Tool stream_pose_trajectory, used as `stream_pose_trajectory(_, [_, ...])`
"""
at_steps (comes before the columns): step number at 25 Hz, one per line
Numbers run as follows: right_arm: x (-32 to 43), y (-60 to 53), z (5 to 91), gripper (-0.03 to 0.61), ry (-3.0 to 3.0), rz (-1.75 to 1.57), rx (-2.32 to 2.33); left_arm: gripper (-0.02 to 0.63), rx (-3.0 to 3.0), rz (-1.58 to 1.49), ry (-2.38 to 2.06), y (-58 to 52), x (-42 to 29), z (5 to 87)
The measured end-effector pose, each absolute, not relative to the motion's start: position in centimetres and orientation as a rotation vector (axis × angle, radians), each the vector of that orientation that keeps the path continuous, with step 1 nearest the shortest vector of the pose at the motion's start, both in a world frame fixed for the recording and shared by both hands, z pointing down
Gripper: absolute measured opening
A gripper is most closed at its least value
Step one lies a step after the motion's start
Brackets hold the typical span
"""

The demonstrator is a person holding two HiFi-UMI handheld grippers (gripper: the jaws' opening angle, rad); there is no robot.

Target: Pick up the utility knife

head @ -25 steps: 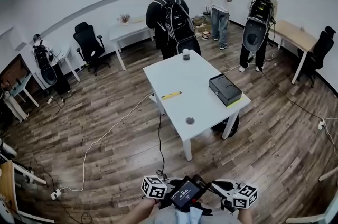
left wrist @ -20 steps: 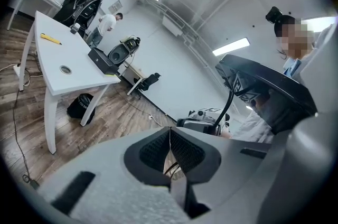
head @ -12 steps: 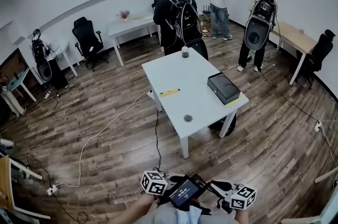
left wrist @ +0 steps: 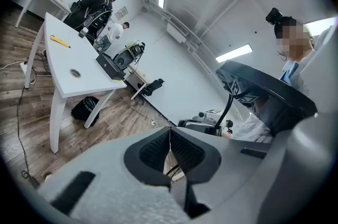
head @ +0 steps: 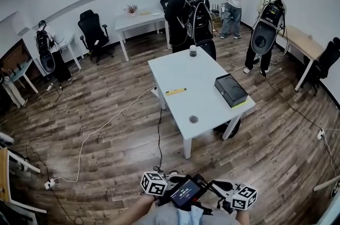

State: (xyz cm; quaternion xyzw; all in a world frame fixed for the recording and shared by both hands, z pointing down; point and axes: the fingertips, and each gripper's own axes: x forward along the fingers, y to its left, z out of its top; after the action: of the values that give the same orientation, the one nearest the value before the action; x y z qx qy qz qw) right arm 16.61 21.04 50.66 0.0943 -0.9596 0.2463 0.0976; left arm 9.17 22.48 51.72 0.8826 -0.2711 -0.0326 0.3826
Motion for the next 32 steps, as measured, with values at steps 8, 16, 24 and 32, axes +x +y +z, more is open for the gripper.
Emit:
stream_pose_trajectory(8, [14.1,18.1,50.8,0.031,-2.824,0.745,0.263,0.017,2.269,-0.113,-0.724,18.3,6.3,50.9])
stream_pose_trajectory(16, [9.3,13.7,50.8,0.031,-2.795,0.760,0.212,0.017,2.230,-0.129,-0.750,14.1,1.5,51.4])
stream_pose_trajectory(24, [2.5,8.0,50.1,0.031,-2.796,0.741,0.186,0.017,2.241,-0.154,-0.779,8.0,-5.1,50.5])
stream_pose_trajectory(32, [-3.5,3.2,49.6,0.031,-2.799,0.718,0.212,0.017,2.250,-0.204,-0.847,2.7,-13.2,49.9])
